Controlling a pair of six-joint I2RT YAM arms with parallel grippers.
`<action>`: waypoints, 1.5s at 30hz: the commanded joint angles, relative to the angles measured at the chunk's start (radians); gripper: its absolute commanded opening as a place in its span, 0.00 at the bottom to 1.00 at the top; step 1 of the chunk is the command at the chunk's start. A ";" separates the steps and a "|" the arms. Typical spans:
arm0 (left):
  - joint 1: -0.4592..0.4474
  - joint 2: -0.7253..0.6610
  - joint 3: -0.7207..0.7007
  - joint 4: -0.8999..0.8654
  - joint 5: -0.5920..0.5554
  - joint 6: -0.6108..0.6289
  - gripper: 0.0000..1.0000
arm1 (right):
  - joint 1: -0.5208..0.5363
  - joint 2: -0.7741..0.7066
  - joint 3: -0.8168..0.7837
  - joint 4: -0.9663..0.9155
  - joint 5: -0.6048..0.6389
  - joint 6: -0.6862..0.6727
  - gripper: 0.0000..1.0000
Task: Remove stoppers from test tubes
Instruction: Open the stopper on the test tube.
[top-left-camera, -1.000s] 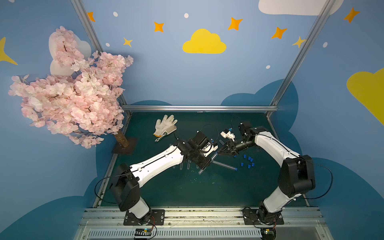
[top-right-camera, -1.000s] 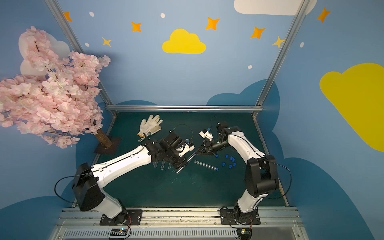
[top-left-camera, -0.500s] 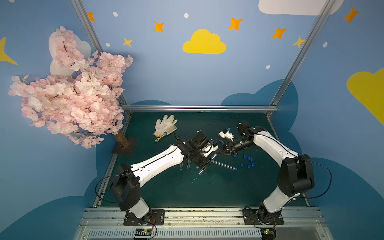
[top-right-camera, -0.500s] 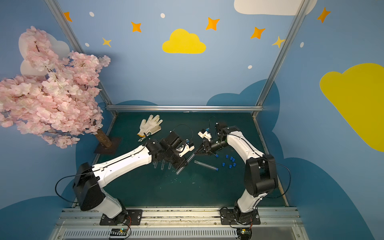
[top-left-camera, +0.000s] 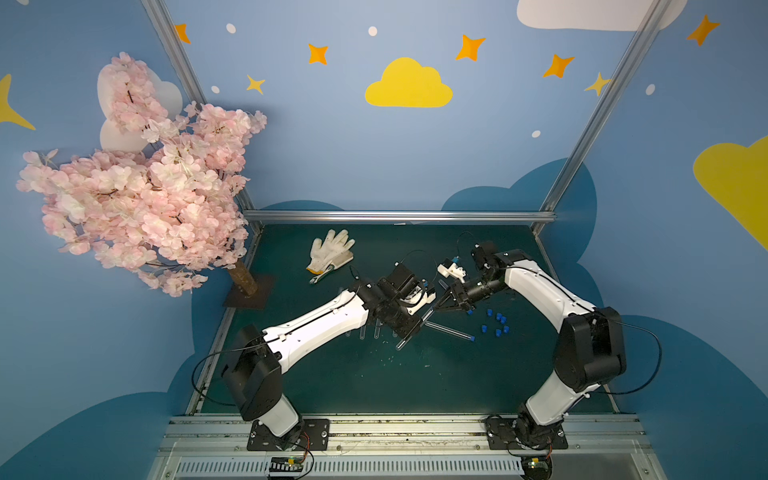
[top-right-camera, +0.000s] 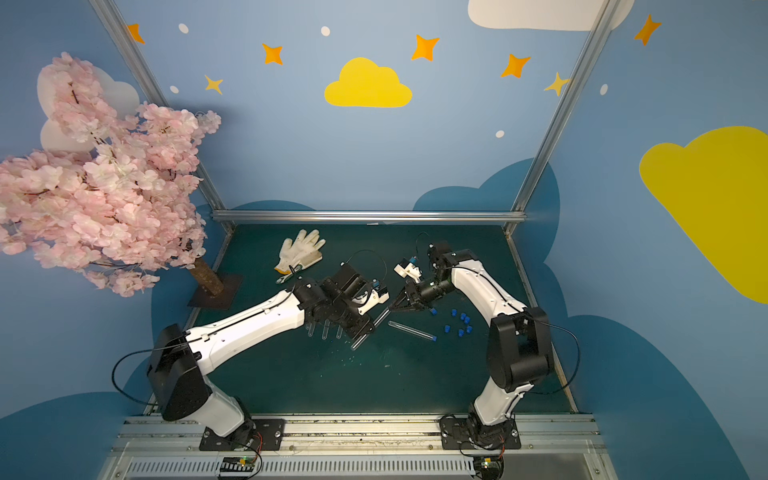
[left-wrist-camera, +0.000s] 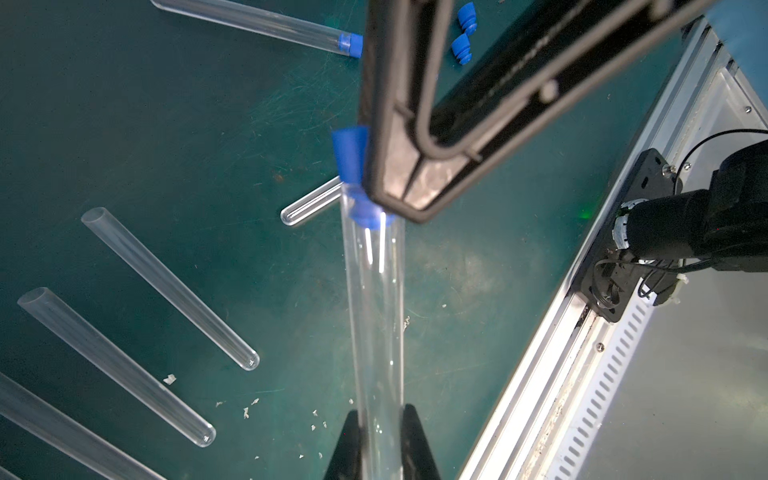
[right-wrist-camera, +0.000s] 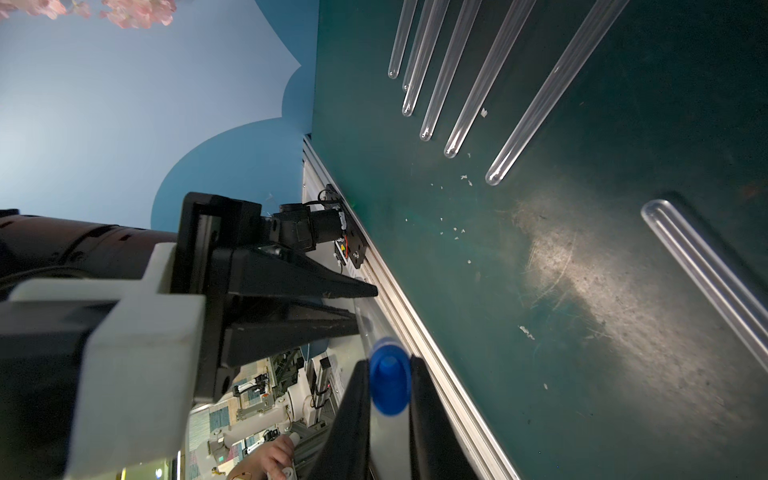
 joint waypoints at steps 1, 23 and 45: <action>-0.002 0.002 -0.009 -0.035 0.009 0.032 0.03 | 0.002 0.015 0.028 -0.052 0.088 -0.039 0.00; 0.011 0.007 -0.065 -0.070 -0.024 0.057 0.03 | -0.018 -0.023 0.045 -0.083 0.143 -0.074 0.00; 0.016 -0.017 -0.116 -0.041 -0.022 0.046 0.03 | -0.052 -0.059 0.012 -0.031 0.093 -0.046 0.00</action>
